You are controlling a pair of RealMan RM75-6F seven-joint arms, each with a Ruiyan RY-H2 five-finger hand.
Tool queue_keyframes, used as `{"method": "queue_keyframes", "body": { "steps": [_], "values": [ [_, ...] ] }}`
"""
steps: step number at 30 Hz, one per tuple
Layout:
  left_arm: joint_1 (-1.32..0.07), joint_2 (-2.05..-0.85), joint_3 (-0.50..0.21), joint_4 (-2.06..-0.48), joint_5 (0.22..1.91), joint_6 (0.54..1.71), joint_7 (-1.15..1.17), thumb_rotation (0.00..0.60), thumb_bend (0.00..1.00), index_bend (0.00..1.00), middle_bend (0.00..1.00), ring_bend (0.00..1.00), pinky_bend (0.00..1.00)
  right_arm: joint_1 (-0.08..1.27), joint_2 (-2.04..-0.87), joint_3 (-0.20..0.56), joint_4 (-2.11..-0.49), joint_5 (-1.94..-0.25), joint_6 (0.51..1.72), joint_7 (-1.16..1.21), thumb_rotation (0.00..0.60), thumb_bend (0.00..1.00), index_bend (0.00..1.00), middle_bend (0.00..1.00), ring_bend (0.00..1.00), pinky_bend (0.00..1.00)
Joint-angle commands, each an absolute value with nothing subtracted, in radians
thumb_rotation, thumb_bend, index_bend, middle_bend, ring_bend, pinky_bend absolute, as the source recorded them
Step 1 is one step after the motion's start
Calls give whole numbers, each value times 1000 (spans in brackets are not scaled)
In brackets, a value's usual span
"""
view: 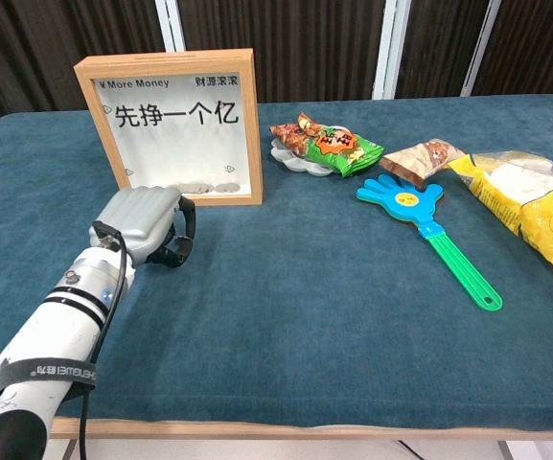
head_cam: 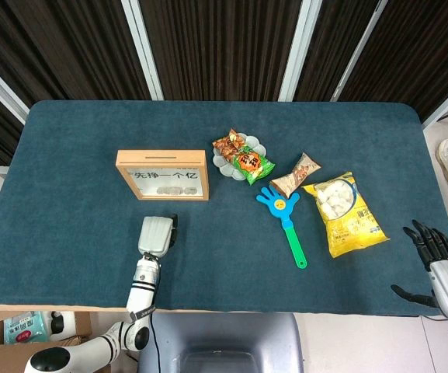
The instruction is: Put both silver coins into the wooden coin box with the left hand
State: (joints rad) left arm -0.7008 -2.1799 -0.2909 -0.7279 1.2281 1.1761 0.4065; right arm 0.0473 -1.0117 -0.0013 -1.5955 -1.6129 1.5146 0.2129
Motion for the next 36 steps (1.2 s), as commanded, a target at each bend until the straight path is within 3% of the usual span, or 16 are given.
{"method": "queue_keyframes", "body": {
  "steps": [1, 16, 18, 22, 26, 29, 36],
  "values": [
    [-700, -2177, -292, -733, 1229, 1179, 411, 600, 425, 561, 1000, 1000, 1000, 47, -1012, -1, -1595, -1613, 1515, 213, 600, 154, 0, 0, 0, 0],
    [-697, -2150, -294, -770, 1250, 1216, 399, 600, 470, 640, 1000, 1000, 1000, 48, -1012, -1, -1594, -1613, 1515, 215, 600, 154, 0, 0, 0, 0],
    [-688, -2114, -296, -845, 1265, 1249, 402, 600, 470, 641, 1000, 1000, 1000, 48, -1012, 0, -1593, -1612, 1515, 217, 600, 154, 0, 0, 0, 0],
    [-659, -1988, -336, -1163, 1235, 1279, 487, 600, 480, 642, 1000, 1000, 1000, 51, -1015, 0, -1595, -1612, 1509, 209, 600, 154, 0, 0, 0, 0],
    [-655, -1837, -419, -1550, 1153, 1303, 713, 600, 497, 635, 1000, 1000, 1000, 55, -1018, -5, -1600, -1621, 1503, 197, 600, 154, 0, 0, 0, 0],
    [-667, -1760, -484, -1729, 1066, 1321, 853, 600, 495, 628, 1000, 1000, 1000, 56, -1018, -6, -1603, -1627, 1505, 200, 600, 154, 0, 0, 0, 0],
    [-754, -1681, -641, -1884, 881, 1362, 1009, 600, 493, 621, 1000, 1000, 1000, 61, -1014, -7, -1602, -1629, 1500, 214, 600, 154, 0, 0, 0, 0]
  ]
}}
